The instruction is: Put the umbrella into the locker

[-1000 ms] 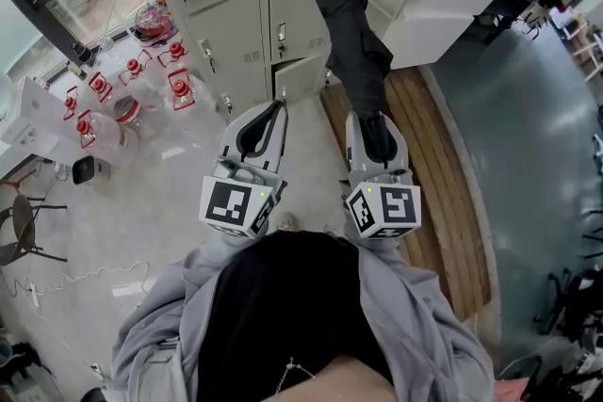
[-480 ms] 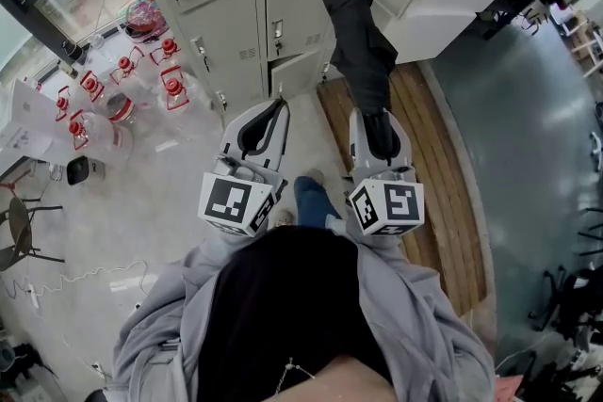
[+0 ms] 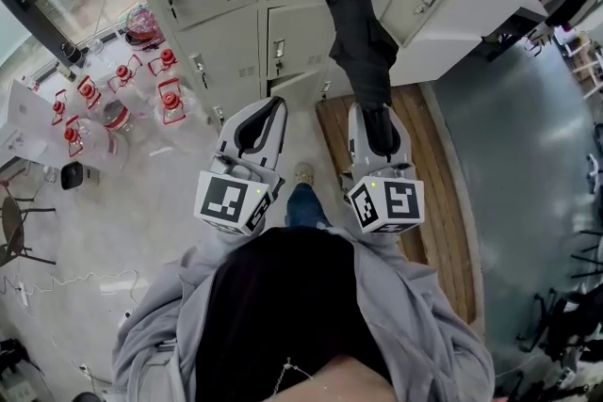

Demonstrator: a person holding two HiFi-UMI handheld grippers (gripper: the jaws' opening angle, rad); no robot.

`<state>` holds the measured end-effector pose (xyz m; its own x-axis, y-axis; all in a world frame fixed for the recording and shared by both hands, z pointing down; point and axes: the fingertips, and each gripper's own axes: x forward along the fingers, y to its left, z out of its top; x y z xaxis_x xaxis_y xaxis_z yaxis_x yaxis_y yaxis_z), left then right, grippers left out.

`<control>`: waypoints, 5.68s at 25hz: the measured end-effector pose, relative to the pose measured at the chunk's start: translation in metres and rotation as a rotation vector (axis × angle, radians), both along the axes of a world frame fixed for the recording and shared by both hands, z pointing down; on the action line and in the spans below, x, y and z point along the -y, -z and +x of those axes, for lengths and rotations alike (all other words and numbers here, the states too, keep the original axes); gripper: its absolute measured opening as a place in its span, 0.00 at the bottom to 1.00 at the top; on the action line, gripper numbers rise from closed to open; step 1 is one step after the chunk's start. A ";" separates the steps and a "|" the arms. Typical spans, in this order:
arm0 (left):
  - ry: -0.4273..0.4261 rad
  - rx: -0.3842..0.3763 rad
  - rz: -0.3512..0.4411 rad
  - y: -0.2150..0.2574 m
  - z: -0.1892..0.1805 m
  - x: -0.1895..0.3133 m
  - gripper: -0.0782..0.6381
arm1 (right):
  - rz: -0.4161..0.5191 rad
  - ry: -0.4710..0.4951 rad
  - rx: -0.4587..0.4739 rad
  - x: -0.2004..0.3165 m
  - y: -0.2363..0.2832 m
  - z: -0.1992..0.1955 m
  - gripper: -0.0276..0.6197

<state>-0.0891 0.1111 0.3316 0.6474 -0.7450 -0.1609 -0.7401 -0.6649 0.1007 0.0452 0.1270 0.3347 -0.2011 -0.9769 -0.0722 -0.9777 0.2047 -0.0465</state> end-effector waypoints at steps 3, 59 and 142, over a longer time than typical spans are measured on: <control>0.009 -0.005 -0.005 -0.004 0.007 0.030 0.13 | -0.004 0.005 -0.001 0.030 -0.002 0.009 0.21; 0.004 0.009 0.022 0.035 0.088 0.349 0.13 | -0.069 0.097 0.022 0.400 0.025 0.057 0.21; 0.008 0.031 0.036 0.037 0.115 0.390 0.13 | -0.007 0.206 -0.065 0.459 0.045 0.048 0.05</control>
